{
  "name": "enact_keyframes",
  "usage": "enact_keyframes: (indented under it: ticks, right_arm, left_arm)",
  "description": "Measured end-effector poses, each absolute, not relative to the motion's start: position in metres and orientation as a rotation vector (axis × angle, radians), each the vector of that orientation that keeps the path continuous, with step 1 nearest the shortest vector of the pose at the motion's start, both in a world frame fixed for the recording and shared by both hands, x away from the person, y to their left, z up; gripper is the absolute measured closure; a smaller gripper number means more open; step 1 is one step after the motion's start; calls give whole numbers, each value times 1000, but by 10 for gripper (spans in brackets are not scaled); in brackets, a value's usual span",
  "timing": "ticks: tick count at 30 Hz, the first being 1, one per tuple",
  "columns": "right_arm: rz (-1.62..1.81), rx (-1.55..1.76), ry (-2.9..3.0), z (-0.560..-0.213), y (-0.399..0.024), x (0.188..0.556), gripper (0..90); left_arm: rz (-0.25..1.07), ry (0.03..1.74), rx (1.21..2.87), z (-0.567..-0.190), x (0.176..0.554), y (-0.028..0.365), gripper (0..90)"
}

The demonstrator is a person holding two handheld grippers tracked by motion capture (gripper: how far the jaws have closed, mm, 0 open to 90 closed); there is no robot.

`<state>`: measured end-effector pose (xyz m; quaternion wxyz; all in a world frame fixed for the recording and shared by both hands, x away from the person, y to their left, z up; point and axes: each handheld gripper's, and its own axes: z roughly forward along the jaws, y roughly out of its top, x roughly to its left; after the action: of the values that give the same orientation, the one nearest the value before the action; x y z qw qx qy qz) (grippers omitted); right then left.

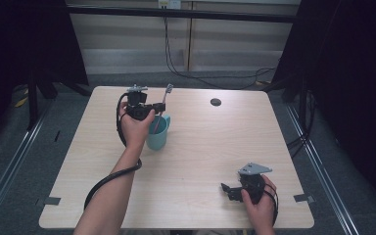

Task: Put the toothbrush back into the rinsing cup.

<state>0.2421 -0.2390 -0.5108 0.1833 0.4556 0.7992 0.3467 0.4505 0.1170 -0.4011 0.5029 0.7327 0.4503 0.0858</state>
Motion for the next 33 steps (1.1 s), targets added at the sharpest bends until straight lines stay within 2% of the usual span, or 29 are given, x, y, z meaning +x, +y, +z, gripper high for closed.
enact_keyframes:
  ticks: [8, 15, 33]
  right_arm:
    - [978, 1286, 2254, -511, -239, 242, 136]
    - [978, 1286, 2254, -511, -239, 242, 136]
    - [978, 1286, 2254, -511, -239, 242, 136]
  left_arm:
    - [214, 1098, 1767, -406, 449, 121, 797]
    - [200, 1100, 1776, -407, 446, 123, 859]
    - [221, 1109, 1783, -400, 431, 136, 767]
